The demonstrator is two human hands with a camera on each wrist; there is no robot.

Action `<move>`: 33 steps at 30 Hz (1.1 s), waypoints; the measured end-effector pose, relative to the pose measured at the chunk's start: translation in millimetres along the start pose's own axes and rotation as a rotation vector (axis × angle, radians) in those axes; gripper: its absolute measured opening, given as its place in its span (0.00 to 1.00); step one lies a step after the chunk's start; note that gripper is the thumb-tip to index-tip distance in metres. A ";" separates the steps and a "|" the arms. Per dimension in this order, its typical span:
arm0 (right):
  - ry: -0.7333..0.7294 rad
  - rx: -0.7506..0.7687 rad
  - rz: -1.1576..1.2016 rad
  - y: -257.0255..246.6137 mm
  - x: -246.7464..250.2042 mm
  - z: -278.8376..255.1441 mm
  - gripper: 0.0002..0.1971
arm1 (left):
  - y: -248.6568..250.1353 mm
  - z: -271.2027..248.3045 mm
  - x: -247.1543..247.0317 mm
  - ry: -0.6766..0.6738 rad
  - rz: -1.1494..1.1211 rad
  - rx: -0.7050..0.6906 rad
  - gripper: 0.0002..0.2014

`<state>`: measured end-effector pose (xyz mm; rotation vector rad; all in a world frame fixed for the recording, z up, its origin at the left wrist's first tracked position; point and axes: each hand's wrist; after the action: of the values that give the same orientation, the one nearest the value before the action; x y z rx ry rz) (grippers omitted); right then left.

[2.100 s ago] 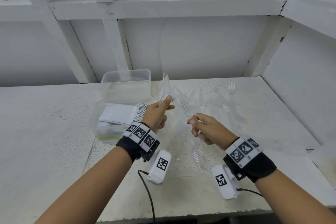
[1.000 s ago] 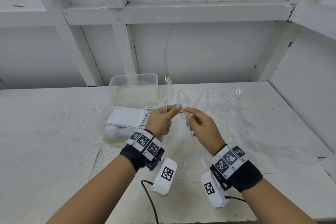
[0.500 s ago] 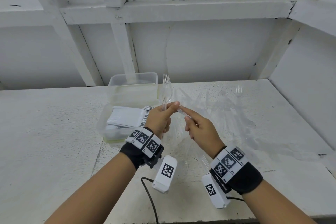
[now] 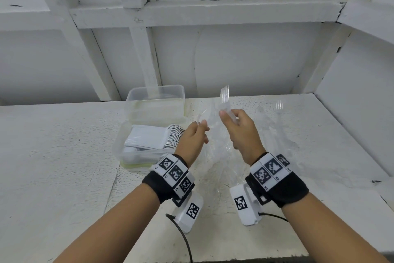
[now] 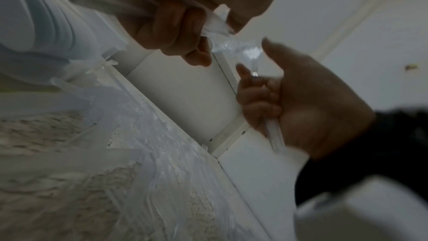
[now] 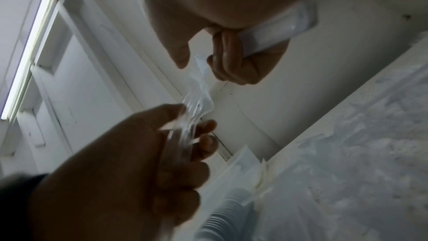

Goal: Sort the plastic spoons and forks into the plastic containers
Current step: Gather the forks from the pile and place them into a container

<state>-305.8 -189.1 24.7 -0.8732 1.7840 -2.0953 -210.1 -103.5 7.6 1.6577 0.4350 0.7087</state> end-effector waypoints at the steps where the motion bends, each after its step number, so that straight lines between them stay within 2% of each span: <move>1: 0.009 0.004 0.002 -1.4 -2.0 2.7 0.16 | -1.6 -0.1 -1.7 -0.001 0.022 -0.023 0.16; 6: 0.032 -0.025 0.001 1.8 -8.3 7.6 0.04 | -6.8 0.1 -1.7 -0.044 -0.013 -0.036 0.13; 11: 0.009 -0.068 0.069 4.7 -10.5 6.8 0.03 | -8.4 -1.0 0.7 -0.108 -0.053 -0.034 0.13; 17: 0.022 -0.063 0.085 6.3 -12.4 4.2 0.08 | -5.6 -3.0 4.0 -0.204 -0.064 -0.057 0.12; 22: 0.054 -0.037 0.083 6.4 -11.3 6.4 0.04 | -0.6 -6.7 0.1 -0.283 -0.140 0.049 0.12; 28: 0.025 -0.040 0.072 6.7 -0.3 9.6 0.03 | -3.8 0.9 3.7 -0.152 -0.490 0.202 0.07; 31: -0.038 -0.044 0.062 4.5 -1.4 6.9 0.06 | -2.5 2.4 5.3 -0.135 -0.496 0.174 0.16; 33: -0.068 -0.039 0.063 3.2 -5.7 4.6 0.06 | 1.1 0.8 5.5 -0.153 -0.504 0.175 0.18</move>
<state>-299.3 -190.3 20.3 -0.8757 1.7991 -1.9750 -205.6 -100.8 9.8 1.6560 0.7851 0.1724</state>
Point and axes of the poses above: each hand's wrist, its own z-axis towards the middle knuckle, its own x-axis out of the back of the hand, y = z × x, and after that the axes turned 3 degrees about -z, right-handed
